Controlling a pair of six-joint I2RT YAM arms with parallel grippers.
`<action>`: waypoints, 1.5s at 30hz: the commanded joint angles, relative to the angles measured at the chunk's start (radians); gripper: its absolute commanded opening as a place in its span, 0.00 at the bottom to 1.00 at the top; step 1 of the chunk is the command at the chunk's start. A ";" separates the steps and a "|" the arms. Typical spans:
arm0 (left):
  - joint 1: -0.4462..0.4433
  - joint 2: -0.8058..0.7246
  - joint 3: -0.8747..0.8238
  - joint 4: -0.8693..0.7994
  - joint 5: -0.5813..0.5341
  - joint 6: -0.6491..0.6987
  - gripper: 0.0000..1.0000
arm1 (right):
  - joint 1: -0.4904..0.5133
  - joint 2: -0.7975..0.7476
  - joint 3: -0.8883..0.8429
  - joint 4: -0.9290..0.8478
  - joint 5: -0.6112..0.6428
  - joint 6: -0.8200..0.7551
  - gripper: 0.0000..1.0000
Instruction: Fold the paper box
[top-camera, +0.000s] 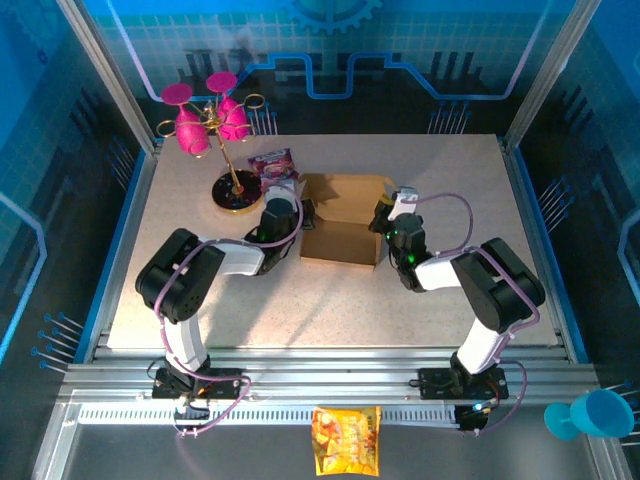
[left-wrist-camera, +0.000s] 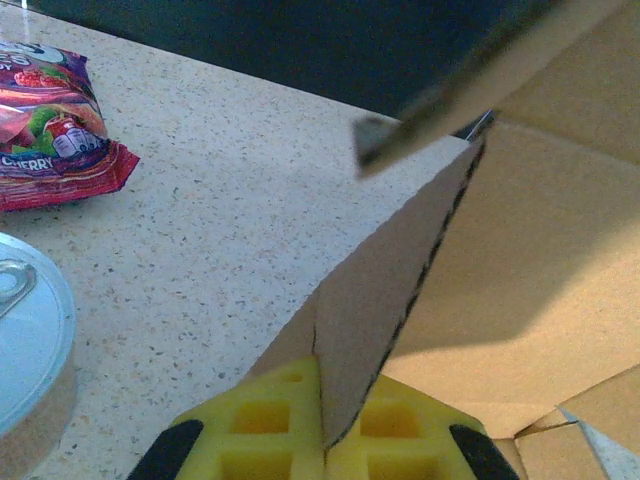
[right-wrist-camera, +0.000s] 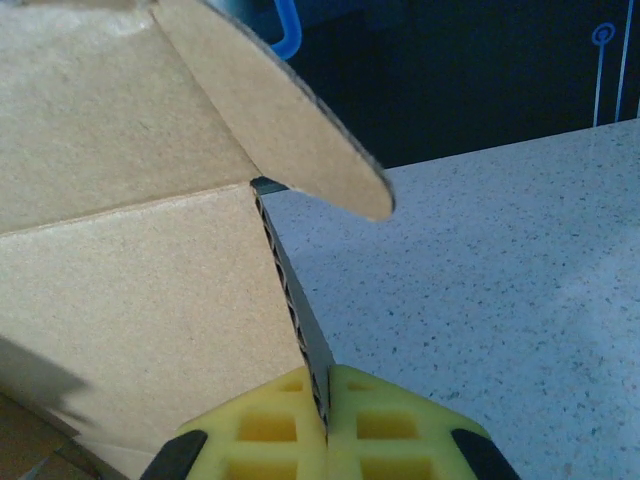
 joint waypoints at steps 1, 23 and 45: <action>-0.020 -0.016 -0.046 0.156 0.084 -0.056 0.00 | 0.039 0.017 -0.036 0.064 -0.012 0.029 0.02; -0.086 -0.067 -0.177 0.114 0.003 0.090 0.00 | 0.076 -0.300 -0.067 -0.464 -0.048 0.222 0.48; -0.158 -0.025 -0.150 0.049 -0.099 0.181 0.00 | 0.111 -0.841 0.105 -1.336 -0.214 0.612 0.81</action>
